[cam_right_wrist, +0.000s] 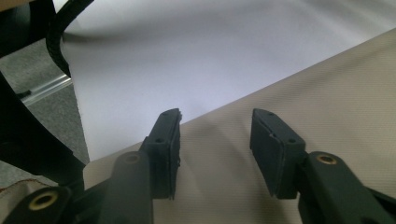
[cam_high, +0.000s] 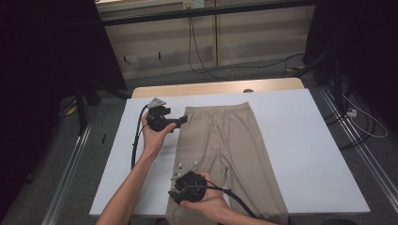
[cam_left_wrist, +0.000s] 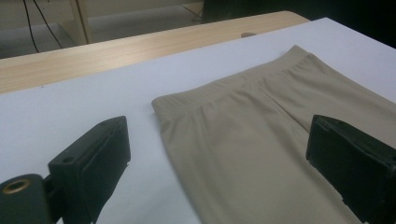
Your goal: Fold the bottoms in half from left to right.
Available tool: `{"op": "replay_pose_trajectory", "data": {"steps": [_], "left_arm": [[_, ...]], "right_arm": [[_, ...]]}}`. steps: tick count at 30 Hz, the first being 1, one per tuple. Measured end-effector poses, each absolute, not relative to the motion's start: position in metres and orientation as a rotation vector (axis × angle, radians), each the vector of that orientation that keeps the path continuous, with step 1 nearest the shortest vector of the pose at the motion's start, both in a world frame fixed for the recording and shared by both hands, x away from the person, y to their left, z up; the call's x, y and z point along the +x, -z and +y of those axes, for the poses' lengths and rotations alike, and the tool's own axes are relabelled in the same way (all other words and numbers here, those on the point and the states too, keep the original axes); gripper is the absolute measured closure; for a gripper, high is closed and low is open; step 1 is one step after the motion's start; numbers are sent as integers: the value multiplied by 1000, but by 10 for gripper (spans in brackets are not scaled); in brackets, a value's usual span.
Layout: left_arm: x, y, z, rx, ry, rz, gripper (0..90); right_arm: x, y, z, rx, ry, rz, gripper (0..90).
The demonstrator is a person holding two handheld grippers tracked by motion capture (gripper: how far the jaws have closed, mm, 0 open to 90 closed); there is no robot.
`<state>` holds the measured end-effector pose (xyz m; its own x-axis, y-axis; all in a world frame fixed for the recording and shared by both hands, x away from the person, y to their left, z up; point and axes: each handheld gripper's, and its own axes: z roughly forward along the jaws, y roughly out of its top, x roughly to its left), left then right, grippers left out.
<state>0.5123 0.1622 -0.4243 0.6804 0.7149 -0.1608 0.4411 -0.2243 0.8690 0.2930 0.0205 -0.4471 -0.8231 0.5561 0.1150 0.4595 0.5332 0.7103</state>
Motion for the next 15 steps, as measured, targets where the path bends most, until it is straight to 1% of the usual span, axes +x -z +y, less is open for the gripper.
{"op": "replay_pose_trajectory", "data": {"steps": [5,9,10,11,12,13,14,15], "left_arm": [[512,423,164,1866,-346,910,70],[512,423,165,1861,-350,917,72],[512,423,165,1864,-352,915,75],[512,423,165,1864,-352,915,77],[512,424,164,1869,-361,915,78],[512,424,164,1869,-361,915,80],[512,425,163,1878,-374,912,84],[512,425,163,1878,-374,912,88]], "right_arm": [[290,448,28,893,-1153,2643,568],[287,446,36,895,-1120,2647,568],[286,449,40,891,-1104,2655,531],[286,449,40,891,-1104,2655,531],[281,451,44,879,-1105,2643,424],[281,451,44,879,-1105,2643,424],[276,453,48,893,-1096,2623,395],[276,453,48,893,-1096,2623,395]]}}
